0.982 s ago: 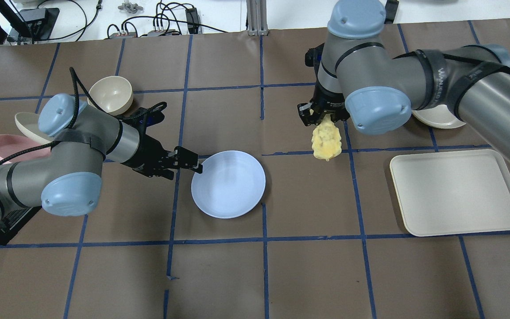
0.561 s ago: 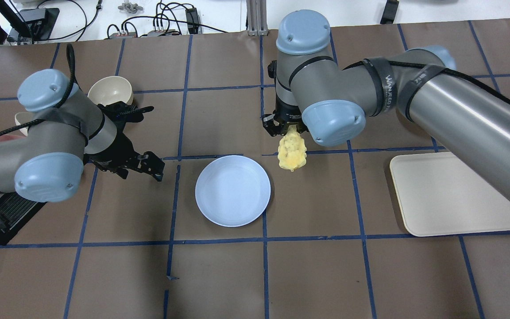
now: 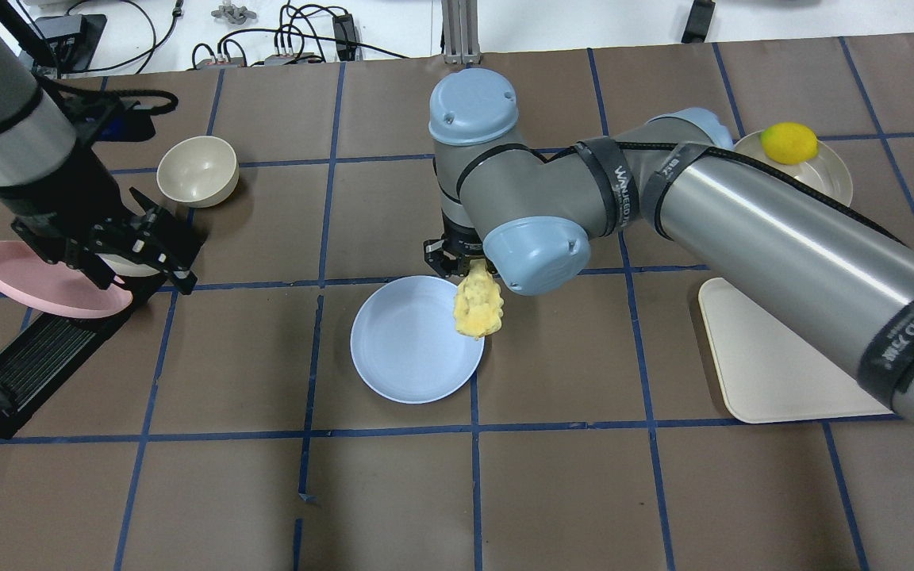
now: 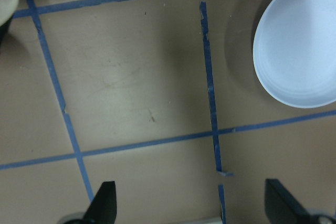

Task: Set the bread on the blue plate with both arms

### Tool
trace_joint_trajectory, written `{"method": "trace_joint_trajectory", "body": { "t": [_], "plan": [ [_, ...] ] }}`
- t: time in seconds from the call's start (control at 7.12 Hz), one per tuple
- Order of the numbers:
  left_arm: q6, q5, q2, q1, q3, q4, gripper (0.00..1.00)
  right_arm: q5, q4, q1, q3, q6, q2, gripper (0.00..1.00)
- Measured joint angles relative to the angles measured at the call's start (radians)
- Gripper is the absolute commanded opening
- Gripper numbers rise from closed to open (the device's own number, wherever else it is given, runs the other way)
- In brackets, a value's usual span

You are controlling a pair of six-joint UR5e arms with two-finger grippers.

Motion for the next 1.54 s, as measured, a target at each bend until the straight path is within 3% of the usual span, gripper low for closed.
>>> {"method": "trace_joint_trajectory", "body": {
  "t": [0.28, 0.7, 0.84, 0.98, 1.26, 1.54],
  "plan": [
    [-0.004, -0.012, -0.005, 0.0, 0.158, -0.167, 1.0, 0.009, -0.035, 0.043, -0.002, 0.063, 0.028, 0.08],
    [-0.006, -0.016, 0.009, -0.004, 0.159, -0.203, 1.0, 0.01, -0.076, 0.102, -0.025, 0.164, 0.086, 0.09],
    [-0.033, -0.017, 0.012, -0.014, 0.152, -0.202, 1.0, 0.006, -0.076, 0.112, -0.032, 0.183, 0.099, 0.47],
    [-0.095, -0.02, 0.012, -0.043, 0.148, -0.2, 1.0, 0.002, -0.077, 0.115, -0.036, 0.185, 0.106, 0.99],
    [-0.177, -0.021, 0.015, -0.138, 0.133, -0.174, 1.0, -0.004, -0.096, 0.117, -0.035, 0.166, 0.109, 1.0],
    [-0.182, -0.063, 0.03, -0.186, 0.062, -0.059, 1.0, -0.006, -0.111, 0.117, -0.031, 0.16, 0.11, 1.0]
  ]
}}
